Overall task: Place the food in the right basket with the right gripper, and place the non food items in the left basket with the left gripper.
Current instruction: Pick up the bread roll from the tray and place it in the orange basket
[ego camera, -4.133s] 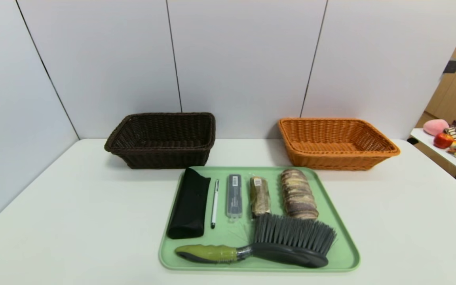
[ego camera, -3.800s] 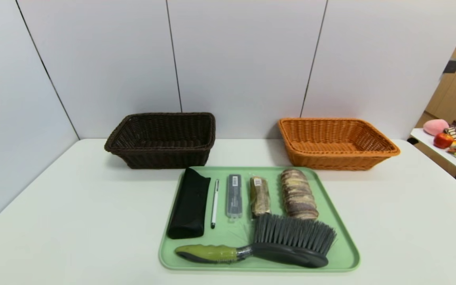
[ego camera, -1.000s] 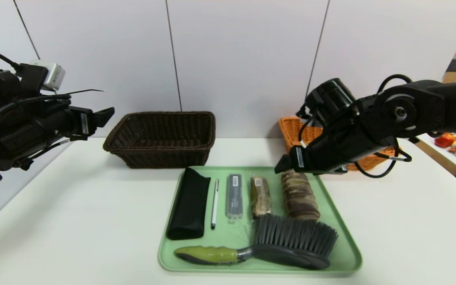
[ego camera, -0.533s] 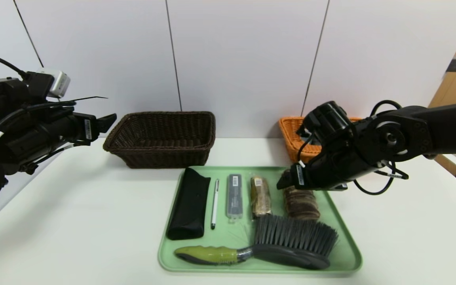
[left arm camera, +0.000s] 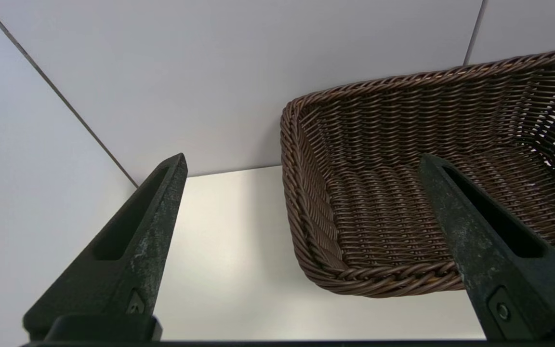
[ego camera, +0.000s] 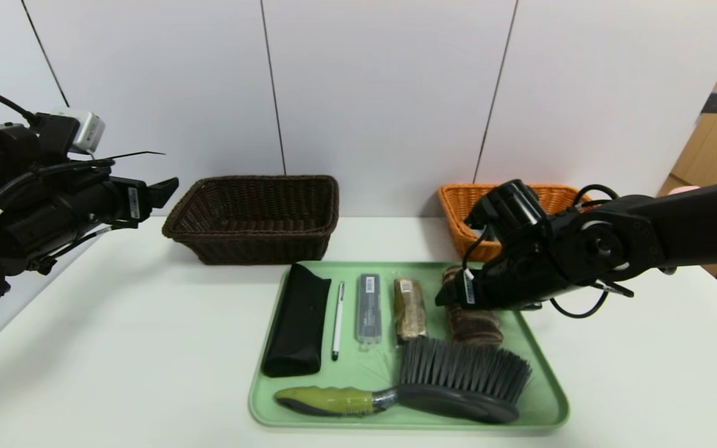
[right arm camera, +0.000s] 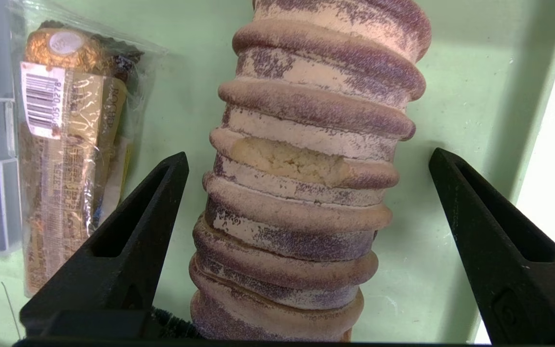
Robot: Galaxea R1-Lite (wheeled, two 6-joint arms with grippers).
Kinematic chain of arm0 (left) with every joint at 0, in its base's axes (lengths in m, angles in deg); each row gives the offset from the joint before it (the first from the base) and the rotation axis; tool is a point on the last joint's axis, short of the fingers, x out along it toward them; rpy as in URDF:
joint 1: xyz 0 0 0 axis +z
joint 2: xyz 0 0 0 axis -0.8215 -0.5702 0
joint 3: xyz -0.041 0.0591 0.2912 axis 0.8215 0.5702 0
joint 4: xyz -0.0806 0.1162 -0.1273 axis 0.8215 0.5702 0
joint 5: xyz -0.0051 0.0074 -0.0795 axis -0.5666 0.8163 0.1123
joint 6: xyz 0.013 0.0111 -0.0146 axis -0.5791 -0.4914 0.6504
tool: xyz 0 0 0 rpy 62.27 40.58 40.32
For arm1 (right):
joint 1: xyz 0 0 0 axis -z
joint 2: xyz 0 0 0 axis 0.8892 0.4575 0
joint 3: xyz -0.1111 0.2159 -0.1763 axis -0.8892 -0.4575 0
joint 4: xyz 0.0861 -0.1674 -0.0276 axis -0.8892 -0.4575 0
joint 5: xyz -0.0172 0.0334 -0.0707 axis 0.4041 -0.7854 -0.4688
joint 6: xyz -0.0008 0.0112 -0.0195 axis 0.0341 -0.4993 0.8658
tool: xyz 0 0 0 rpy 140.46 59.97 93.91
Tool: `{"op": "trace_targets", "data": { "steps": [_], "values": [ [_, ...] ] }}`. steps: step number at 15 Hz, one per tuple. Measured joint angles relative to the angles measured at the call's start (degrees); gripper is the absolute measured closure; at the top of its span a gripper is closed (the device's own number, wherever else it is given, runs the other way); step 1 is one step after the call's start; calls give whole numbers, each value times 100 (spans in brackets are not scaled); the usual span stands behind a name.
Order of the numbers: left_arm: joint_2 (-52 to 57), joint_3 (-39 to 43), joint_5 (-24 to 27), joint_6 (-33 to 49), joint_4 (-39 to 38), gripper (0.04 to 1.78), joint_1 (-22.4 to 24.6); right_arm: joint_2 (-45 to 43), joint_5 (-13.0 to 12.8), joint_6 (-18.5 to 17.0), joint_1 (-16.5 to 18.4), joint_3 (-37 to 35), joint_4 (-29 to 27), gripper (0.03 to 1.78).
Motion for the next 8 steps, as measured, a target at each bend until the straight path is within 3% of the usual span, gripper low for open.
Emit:
{"op": "trace_targets", "data": {
  "steps": [2,5,8],
  "values": [
    [9,13,2,2,0,13,11,16,-23,13,-18,-37,44,18],
    [22,15,2,17,-9,13,44,22,10,29,-38,-41,7,65],
    [22,17,2,28,-5,13,69,2,7,40,-51,-55,11,97]
  ]
}}
